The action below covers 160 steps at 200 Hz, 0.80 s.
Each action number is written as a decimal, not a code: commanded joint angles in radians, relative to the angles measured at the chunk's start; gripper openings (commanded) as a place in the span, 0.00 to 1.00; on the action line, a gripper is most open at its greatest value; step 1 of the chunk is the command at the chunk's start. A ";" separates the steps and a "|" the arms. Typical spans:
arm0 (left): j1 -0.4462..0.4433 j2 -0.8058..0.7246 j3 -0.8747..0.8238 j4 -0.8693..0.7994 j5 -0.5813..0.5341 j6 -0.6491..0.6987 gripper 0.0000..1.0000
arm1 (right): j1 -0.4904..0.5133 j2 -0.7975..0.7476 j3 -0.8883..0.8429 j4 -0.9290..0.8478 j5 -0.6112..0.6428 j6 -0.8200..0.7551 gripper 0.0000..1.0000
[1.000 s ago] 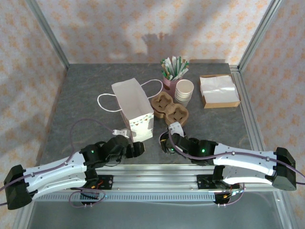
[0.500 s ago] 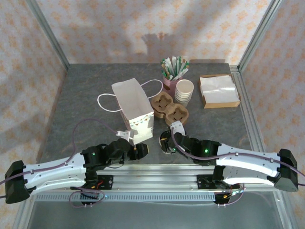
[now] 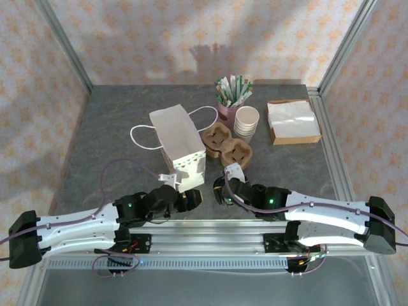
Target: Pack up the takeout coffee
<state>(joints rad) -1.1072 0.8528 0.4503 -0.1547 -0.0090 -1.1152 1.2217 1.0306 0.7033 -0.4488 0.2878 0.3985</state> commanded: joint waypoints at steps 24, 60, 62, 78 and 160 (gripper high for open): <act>-0.016 0.032 -0.004 0.051 -0.039 -0.017 0.72 | 0.006 0.000 0.007 0.033 0.006 0.022 0.68; -0.021 0.050 0.007 0.047 -0.044 -0.014 0.72 | 0.007 0.022 0.013 0.000 0.017 0.023 0.68; -0.020 0.050 0.007 0.046 -0.045 -0.014 0.72 | 0.008 0.022 0.013 -0.002 0.019 0.023 0.68; -0.021 0.055 0.007 0.044 -0.048 -0.016 0.72 | 0.008 0.019 0.017 -0.013 0.024 0.022 0.68; -0.024 0.078 0.016 0.034 -0.057 -0.017 0.72 | 0.042 0.057 0.068 -0.073 0.108 -0.011 0.68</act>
<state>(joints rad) -1.1194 0.9215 0.4507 -0.1287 -0.0174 -1.1259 1.2572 1.0821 0.7353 -0.4686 0.3344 0.4019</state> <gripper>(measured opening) 0.718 0.684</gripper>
